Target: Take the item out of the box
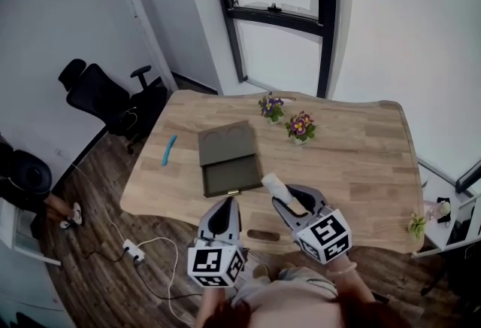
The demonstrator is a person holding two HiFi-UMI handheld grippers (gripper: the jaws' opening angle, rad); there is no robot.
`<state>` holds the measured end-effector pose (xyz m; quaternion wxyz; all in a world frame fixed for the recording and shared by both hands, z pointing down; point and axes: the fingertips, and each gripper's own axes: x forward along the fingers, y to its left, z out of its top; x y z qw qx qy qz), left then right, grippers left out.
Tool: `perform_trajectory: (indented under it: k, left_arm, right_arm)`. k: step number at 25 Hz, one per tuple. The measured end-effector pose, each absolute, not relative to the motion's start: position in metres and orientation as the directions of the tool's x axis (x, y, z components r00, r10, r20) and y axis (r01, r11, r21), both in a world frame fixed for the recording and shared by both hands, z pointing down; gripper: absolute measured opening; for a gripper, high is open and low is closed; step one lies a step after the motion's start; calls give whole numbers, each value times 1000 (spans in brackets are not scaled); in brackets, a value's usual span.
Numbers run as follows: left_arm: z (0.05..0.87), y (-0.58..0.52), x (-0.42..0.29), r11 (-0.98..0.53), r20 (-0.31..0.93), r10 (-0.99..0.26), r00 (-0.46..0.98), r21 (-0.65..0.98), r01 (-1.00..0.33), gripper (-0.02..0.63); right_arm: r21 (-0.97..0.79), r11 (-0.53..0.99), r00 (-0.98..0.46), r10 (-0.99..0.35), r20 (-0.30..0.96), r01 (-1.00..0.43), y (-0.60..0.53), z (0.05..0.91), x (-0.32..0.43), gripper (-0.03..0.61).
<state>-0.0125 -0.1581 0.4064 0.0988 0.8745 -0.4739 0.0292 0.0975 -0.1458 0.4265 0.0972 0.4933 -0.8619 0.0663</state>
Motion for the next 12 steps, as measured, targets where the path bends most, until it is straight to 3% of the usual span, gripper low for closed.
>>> perform_trajectory:
  k: [12]
  left_arm:
    - [410,-165,-7,-570,155,-795,587,142,-809,2]
  right_arm:
    - [-30,468,-461,-856,235,-883,-152,430,103,137]
